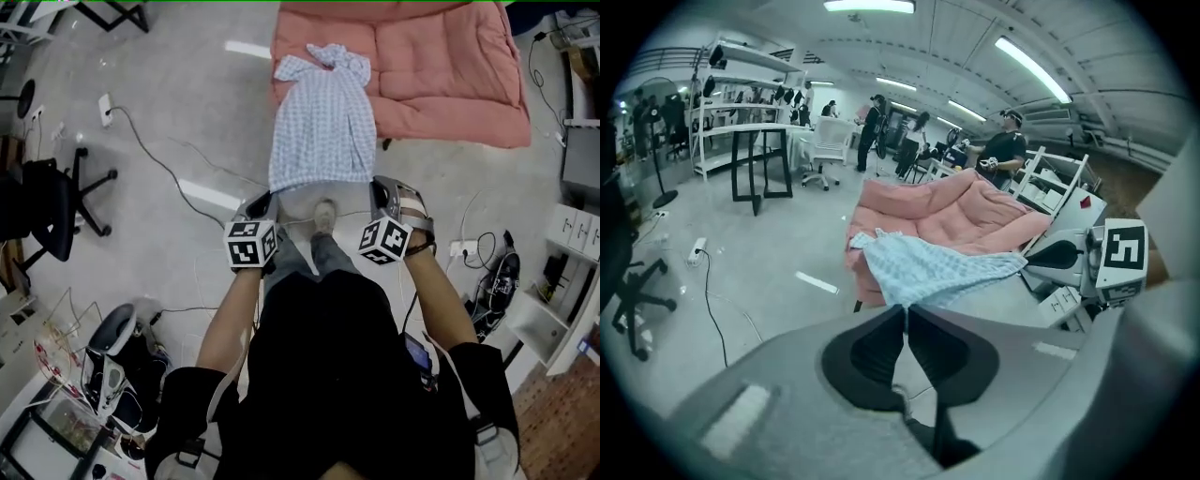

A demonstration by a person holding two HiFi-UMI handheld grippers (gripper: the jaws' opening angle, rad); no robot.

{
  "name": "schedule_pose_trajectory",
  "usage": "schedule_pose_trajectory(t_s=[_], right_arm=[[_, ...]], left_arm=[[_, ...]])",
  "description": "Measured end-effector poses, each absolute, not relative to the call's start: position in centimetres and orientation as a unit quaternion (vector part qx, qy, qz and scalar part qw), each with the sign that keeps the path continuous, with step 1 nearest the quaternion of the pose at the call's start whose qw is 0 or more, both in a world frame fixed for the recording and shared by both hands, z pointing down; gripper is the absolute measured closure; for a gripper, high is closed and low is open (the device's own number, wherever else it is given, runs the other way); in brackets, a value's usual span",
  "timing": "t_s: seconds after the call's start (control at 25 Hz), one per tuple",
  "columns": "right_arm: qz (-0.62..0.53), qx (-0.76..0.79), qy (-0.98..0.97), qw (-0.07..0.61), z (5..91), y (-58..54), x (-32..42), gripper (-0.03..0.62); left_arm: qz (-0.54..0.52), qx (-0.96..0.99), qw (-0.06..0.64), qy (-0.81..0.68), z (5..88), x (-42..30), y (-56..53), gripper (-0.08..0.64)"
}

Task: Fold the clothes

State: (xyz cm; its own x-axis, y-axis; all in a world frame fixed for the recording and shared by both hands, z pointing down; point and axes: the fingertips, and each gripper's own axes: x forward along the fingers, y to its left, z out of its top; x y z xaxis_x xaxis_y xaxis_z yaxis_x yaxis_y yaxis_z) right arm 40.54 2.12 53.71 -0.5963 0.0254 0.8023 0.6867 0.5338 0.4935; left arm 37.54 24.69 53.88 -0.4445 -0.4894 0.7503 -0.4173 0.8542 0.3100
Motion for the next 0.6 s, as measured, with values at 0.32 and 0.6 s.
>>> schedule_pose_trajectory(t_s=[0.32,0.6], right_arm=[[-0.404,-0.241,-0.779,0.415,56.5,1.4,42.7,0.574],[-0.349,-0.268,-0.776,0.452,57.9,1.5,43.9,0.439]], left_arm=[[-0.006,0.29,0.462,-0.838,55.4,39.0,23.8,0.531],[0.013,0.306,0.484,-0.82,56.0,40.0,23.4,0.439]])
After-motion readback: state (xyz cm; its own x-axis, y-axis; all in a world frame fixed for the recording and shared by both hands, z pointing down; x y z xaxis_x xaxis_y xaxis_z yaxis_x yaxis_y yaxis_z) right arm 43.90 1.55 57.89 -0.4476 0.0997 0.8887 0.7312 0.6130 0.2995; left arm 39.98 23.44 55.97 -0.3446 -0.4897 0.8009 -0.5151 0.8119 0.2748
